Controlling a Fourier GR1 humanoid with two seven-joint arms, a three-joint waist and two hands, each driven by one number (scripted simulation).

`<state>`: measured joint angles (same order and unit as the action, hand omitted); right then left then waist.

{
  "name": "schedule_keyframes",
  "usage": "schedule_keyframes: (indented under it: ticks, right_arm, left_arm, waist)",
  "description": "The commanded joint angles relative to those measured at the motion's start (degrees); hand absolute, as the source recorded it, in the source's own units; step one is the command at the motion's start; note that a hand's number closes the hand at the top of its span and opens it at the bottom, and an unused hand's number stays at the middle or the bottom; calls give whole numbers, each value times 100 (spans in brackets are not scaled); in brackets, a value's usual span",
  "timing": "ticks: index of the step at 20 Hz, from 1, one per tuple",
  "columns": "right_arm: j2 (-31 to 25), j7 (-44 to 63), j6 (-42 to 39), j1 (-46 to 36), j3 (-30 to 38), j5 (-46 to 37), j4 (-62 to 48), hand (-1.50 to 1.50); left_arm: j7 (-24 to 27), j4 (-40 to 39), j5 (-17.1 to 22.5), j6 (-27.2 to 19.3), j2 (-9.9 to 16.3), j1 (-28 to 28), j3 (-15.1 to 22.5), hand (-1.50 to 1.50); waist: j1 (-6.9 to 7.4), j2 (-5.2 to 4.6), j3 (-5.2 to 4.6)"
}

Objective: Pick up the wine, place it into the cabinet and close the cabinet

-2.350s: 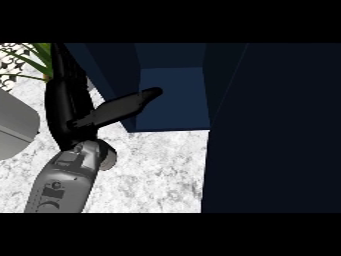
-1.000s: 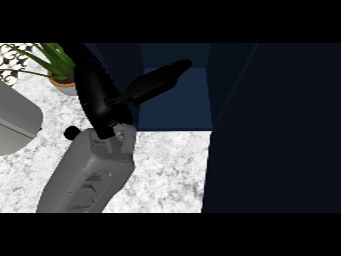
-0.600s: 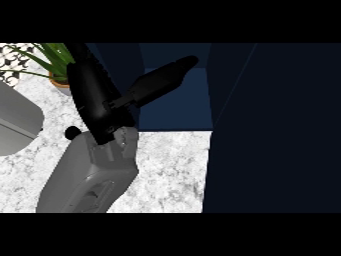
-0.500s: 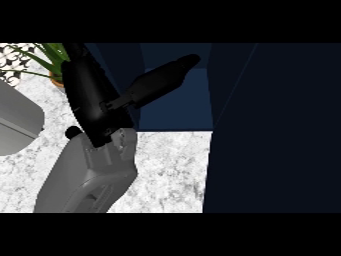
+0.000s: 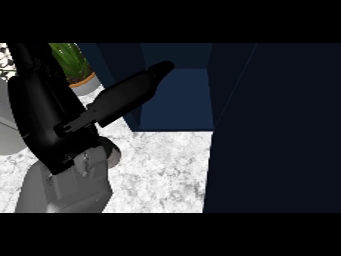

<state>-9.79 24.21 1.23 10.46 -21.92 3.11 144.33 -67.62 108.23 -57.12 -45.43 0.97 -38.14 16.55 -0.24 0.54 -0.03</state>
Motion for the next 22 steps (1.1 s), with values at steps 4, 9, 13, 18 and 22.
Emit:
schedule_keyframes:
  ticks: [4, 9, 13, 18, 22]
  right_arm:
    - [-189, 468, 43, 339, -27, 189, 1263, -150]
    - [-197, 676, 148, 123, 17, 188, 1328, -150]
    - [-238, 975, 269, 22, 45, 160, 1549, -150]
    - [-134, 770, 337, -105, -153, -78, 1197, -150]
    - [-128, 679, 382, -71, -367, -198, 1187, -150]
  left_arm:
    - [-102, 854, -49, 447, 126, 997, -16, -150]
    - [-57, 1118, -28, 576, 65, 1376, -157, -150]
    - [200, 1567, 294, 550, 214, 2019, -184, -150]
    - [629, 1472, 1036, 365, 396, 2294, -492, -150]
    - [1003, 1368, 1051, -60, 161, 3040, -108, -150]
  waist:
    - [-1, -17, 2]
    - [-11, -23, 0]
    - [-13, -12, -5]
    - [-27, -34, -3]
    - [-35, -29, -1]
